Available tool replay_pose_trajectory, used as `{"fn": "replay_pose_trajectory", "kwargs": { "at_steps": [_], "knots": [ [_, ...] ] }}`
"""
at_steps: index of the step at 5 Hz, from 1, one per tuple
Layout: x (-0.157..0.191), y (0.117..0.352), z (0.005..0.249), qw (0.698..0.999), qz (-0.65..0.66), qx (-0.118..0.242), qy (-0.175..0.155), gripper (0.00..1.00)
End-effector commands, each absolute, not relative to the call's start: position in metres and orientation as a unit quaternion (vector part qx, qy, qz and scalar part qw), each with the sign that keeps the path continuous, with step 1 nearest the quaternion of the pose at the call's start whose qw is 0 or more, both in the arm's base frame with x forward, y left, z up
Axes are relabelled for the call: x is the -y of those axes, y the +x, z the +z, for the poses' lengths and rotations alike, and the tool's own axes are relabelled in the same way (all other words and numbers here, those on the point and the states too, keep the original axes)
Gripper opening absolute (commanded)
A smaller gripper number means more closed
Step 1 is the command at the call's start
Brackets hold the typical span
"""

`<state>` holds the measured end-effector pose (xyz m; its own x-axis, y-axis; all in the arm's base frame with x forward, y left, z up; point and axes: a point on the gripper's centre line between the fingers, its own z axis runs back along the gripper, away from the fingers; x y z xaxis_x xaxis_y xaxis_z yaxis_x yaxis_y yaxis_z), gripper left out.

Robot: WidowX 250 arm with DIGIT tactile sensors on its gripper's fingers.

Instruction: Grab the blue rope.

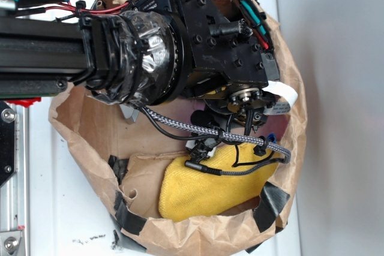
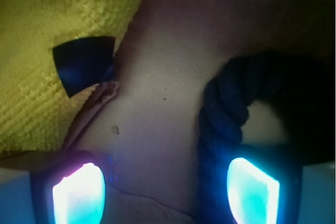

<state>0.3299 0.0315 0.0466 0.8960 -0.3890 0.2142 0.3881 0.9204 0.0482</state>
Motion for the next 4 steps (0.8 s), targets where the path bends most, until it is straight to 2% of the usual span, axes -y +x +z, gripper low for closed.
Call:
{"fn": "replay_pose_trajectory", "kwargs": {
  "at_steps": [1,2,3,4],
  "knots": [
    [-0.0354,0.3340,0.0409,0.971,-0.198,0.126,0.031,1.00],
    [-0.0413,0.3355,0.0397,0.974,-0.192,0.118,0.024,1.00],
    [-0.0414,0.3371,0.0405,0.975,-0.189,0.113,0.025,0.85],
    [-0.0402,0.3383,0.0413,0.977,-0.184,0.107,0.018,0.00]
  ]
}}
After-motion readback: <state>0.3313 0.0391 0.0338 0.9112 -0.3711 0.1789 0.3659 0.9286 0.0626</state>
